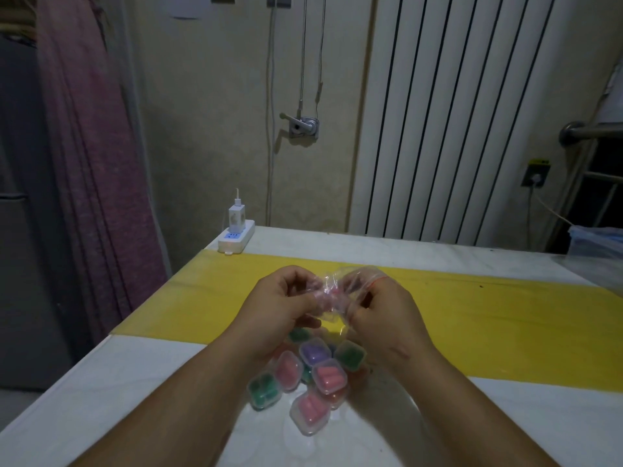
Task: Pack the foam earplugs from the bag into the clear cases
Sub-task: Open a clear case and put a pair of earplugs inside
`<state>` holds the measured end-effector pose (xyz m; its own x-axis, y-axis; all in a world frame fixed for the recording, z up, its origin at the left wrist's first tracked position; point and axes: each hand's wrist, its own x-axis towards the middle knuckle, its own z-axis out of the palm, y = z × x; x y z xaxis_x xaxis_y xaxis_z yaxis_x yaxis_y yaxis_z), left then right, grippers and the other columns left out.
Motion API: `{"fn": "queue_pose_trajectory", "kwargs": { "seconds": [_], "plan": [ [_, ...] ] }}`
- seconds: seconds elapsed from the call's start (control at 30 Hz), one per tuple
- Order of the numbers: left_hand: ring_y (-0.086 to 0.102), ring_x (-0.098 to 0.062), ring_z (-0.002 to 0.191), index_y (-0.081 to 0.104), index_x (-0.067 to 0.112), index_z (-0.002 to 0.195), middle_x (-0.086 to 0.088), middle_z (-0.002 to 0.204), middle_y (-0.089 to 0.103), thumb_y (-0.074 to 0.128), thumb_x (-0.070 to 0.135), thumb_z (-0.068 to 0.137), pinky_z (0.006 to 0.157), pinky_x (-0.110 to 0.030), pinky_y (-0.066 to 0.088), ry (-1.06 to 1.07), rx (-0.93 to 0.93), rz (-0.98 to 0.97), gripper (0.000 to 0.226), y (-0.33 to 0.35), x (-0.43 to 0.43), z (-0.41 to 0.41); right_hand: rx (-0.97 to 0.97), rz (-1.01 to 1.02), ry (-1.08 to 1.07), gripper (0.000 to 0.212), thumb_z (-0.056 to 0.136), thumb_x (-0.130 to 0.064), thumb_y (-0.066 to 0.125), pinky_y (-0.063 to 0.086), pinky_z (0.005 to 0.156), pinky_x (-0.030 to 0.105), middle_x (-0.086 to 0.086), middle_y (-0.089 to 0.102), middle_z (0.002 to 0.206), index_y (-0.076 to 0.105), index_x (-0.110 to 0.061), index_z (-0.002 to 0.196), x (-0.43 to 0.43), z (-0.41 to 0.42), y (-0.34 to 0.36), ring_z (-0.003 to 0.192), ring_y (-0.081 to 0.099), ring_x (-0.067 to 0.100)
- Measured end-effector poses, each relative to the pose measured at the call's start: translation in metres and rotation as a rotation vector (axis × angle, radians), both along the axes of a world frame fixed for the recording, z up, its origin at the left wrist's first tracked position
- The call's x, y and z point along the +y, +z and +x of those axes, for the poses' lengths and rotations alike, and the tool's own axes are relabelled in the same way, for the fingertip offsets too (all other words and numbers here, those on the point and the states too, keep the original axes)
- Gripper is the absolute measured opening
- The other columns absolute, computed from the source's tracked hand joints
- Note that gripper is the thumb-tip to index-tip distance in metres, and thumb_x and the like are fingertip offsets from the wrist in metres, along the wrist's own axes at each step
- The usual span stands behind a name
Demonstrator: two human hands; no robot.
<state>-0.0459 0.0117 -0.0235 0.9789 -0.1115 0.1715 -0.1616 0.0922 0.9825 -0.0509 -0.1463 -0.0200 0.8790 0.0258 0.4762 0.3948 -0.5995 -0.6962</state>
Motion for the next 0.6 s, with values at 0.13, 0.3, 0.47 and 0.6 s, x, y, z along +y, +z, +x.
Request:
{"fn": "queue_pose_trajectory", "kwargs": {
  "seconds": [0.13,0.3,0.47,0.6],
  "plan": [
    [0.061,-0.018,0.059,0.056,0.001,0.090,-0.011,0.072,0.059,0.060,-0.009,0.087,0.063,-0.032,0.058,0.005,0.026,-0.085,0.011,0.0006,-0.0013,0.0020,-0.006,0.049,-0.010,0.014,0.084,-0.028,0.072,0.040,0.053,0.009,-0.014,0.065,0.072,0.061,-0.031,0.075,0.0003,-0.0037,0.0018,0.068,0.058,-0.005],
    [0.066,-0.020,0.067,0.062,-0.001,0.094,-0.015,0.082,0.064,0.059,-0.012,0.085,0.063,-0.028,0.058,0.032,0.020,-0.123,0.014,-0.0007,-0.0034,0.0037,0.004,0.094,0.080,0.020,0.081,-0.010,0.066,0.039,0.055,0.013,-0.012,0.062,0.073,0.064,-0.030,0.077,0.0021,-0.0045,0.0031,0.061,0.055,0.000],
    [0.068,-0.024,0.073,0.068,-0.001,0.095,-0.021,0.088,0.070,0.058,-0.010,0.085,0.067,-0.032,0.057,0.064,0.018,-0.072,0.017,-0.0022,-0.0014,0.0035,0.004,0.032,0.111,0.031,0.083,-0.016,0.069,0.040,0.059,0.009,-0.013,0.064,0.081,0.066,-0.044,0.070,0.0040,-0.0069,0.0038,0.070,0.058,-0.003],
    [0.068,-0.024,0.072,0.066,-0.001,0.091,-0.018,0.083,0.070,0.063,-0.003,0.087,0.067,-0.032,0.058,0.045,0.021,-0.074,0.006,-0.0027,-0.0021,0.0026,-0.018,-0.015,0.084,0.024,0.085,-0.025,0.070,0.040,0.060,0.007,-0.014,0.063,0.087,0.064,-0.044,0.071,0.0046,-0.0081,0.0052,0.075,0.058,-0.003]
  ]
}}
